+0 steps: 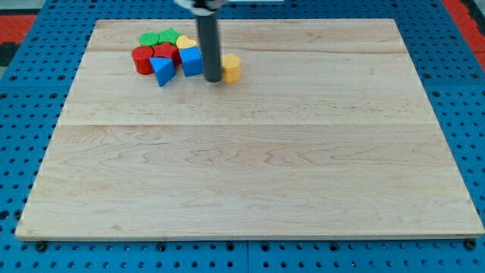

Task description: Move the green circle and yellow heart closer to the yellow hexagon

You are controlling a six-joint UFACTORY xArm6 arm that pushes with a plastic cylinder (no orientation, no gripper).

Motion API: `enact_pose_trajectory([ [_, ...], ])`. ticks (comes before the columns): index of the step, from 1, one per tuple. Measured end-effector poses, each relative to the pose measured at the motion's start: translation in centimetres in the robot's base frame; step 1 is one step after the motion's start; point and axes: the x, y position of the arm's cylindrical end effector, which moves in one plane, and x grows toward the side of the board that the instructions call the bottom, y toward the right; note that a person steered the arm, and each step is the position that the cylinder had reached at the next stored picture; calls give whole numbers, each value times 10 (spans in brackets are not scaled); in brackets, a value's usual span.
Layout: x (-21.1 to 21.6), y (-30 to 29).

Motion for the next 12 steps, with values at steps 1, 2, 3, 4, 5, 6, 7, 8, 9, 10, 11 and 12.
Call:
enact_pose_trajectory([
  [1, -31, 28],
  [2, -34, 9],
  [3, -90, -31],
  [4, -143, -99],
  [5, -145, -141],
  [6, -141, -198],
  [7, -141, -209],
  [8, -129, -205],
  [9, -111, -203],
  [10, -87, -201],
  [11, -79, -167],
  [12, -87, -96],
])
